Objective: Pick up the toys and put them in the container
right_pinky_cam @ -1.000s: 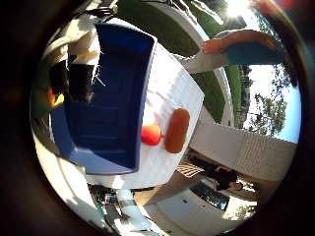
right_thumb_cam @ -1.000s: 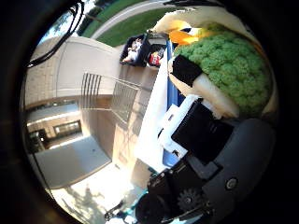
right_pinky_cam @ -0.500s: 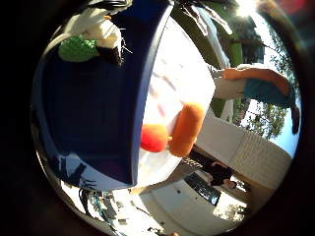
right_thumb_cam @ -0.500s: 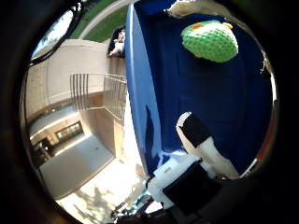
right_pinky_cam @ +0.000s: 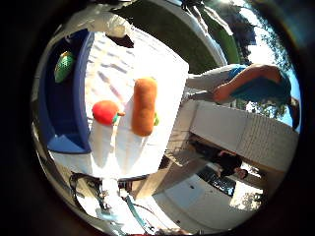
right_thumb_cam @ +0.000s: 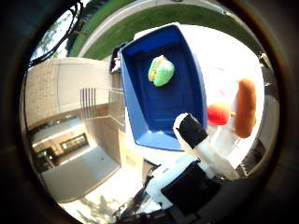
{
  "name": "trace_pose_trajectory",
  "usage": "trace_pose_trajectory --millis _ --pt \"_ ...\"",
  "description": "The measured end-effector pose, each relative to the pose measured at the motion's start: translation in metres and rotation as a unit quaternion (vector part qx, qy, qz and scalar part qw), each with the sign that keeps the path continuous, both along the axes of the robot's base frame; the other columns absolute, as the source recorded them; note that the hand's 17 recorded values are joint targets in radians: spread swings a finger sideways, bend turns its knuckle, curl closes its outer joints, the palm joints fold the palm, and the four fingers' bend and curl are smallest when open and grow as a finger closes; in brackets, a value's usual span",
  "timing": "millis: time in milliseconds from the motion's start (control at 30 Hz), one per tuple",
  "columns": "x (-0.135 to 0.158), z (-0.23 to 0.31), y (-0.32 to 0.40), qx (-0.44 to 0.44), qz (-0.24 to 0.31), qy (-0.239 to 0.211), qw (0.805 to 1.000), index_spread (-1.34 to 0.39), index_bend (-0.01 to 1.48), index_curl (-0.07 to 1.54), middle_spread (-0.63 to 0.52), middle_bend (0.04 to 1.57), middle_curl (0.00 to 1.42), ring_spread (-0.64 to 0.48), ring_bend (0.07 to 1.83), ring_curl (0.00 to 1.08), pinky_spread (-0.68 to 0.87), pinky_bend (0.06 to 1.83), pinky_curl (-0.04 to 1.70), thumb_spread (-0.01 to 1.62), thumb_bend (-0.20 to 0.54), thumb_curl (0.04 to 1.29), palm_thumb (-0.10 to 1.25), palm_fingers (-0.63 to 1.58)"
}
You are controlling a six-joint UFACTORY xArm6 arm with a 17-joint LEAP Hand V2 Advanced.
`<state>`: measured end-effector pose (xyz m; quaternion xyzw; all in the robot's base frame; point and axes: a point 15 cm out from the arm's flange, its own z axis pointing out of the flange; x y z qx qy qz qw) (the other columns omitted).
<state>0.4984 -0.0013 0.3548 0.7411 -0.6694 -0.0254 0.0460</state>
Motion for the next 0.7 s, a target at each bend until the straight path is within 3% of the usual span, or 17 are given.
trace_pose_trajectory --millis 167,400,700 --pt "0.017 -0.019 -0.072 -0.007 -0.085 -0.025 0.996 -0.08 0.14 0.18 0.17 0.2 0.35 0.33 0.57 0.33 0.5 0.76 0.42 1.18 -0.032 0.33 0.58 0.11" --pt "0.02 -0.095 -0.116 -0.011 -0.192 -0.041 0.981 -0.01 0.13 0.18 0.18 0.19 0.35 0.34 0.6 0.34 0.51 0.78 0.4 1.19 -0.031 0.33 0.55 0.13" --pt "0.002 -0.167 -0.112 -0.011 -0.233 0.002 0.972 0.05 0.14 0.18 0.19 0.2 0.37 0.34 0.62 0.33 0.52 0.82 0.38 1.19 -0.032 0.32 0.5 0.15"
